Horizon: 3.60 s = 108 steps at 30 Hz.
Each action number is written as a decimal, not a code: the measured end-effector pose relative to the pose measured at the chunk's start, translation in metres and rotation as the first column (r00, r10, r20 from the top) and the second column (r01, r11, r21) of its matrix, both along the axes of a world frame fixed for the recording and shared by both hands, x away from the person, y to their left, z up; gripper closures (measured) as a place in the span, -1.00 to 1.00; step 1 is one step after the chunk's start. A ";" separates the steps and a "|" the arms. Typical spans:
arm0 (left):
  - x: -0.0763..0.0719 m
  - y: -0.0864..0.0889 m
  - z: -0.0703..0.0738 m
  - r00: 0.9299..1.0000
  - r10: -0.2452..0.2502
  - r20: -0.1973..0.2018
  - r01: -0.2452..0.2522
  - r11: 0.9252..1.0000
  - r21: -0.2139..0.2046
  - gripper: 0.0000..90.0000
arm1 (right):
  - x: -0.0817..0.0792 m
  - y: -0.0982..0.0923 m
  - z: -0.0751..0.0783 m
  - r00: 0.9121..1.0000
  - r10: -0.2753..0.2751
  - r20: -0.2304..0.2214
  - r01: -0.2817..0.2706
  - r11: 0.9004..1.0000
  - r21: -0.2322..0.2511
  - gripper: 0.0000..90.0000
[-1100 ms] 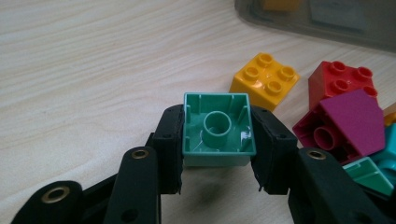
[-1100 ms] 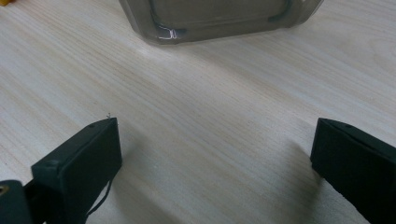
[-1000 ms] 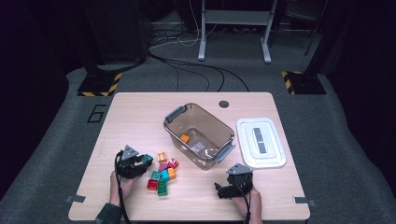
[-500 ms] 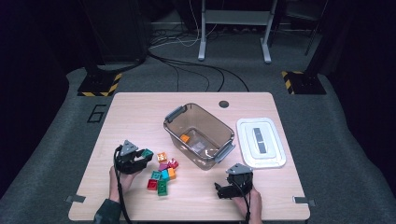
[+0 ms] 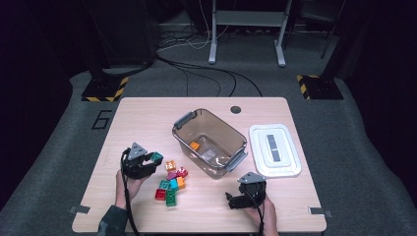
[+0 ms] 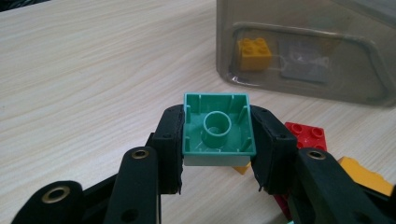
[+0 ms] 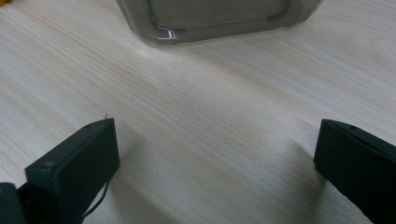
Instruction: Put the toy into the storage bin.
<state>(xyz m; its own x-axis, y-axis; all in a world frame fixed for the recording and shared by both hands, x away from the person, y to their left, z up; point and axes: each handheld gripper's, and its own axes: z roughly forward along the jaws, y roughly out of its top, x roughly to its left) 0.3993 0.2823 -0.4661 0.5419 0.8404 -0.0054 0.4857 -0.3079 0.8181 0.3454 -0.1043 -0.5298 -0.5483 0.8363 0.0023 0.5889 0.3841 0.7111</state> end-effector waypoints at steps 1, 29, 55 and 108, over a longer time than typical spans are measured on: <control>0.001 -0.001 0.004 1.000 -0.007 0.003 0.007 1.000 0.000 0.30 | 0.000 0.000 0.000 1.000 -0.006 0.001 0.006 1.000 0.001 -1.00; 0.024 -0.025 0.068 0.992 -0.056 0.112 0.053 0.998 0.029 0.30 | 0.001 0.000 0.000 1.000 -0.029 0.003 0.029 1.000 0.004 -1.00; 0.067 -0.074 0.091 0.982 -0.128 0.137 0.123 0.992 0.041 0.30 | 0.001 -0.001 0.000 1.000 -0.031 0.005 0.031 1.000 0.001 -1.00; 0.037 -0.011 -0.028 0.993 0.002 -0.115 -0.003 1.000 -0.015 -1.00 | 0.001 -0.001 0.000 0.999 -0.038 0.005 0.038 0.999 0.002 -1.00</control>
